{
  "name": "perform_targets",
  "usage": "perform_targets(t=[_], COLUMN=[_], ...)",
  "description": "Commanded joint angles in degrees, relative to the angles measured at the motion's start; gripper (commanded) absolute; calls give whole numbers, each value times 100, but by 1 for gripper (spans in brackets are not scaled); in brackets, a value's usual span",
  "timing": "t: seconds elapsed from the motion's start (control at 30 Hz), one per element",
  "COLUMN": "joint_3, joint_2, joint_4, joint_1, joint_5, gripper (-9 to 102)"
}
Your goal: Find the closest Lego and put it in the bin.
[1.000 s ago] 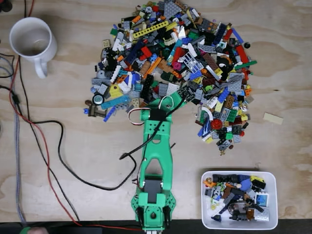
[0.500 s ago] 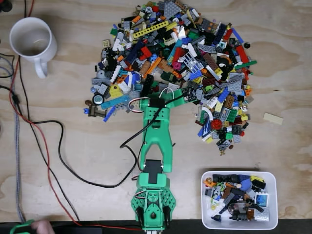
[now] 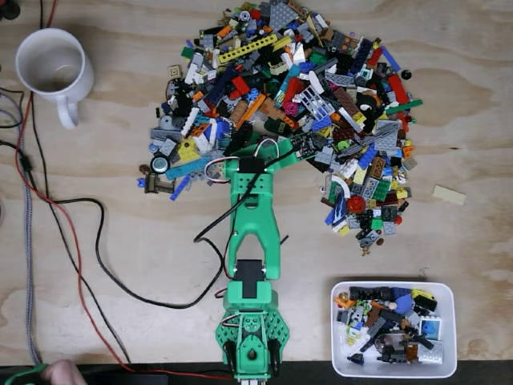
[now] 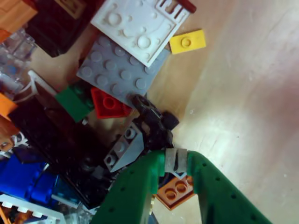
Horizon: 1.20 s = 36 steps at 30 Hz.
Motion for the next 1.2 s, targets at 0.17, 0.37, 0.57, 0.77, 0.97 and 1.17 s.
perform_targets(t=[0.17, 0.37, 0.57, 0.77, 0.97, 1.17], joint_3=[-1485, -1248, -1222, -1195, -387, 475], joint_2=[1415, 2276, 2777, 3120, 3533, 3718], joint_4=[1793, 2417, 2689, 3261, 3023, 2127], joint_1=[1090, 3252, 5256, 6961, 8675, 9940], joint_5=[-1354, -2689, -3366, -3357, -4351, -5159], gripper=[0, 0, 0, 0, 0, 1])
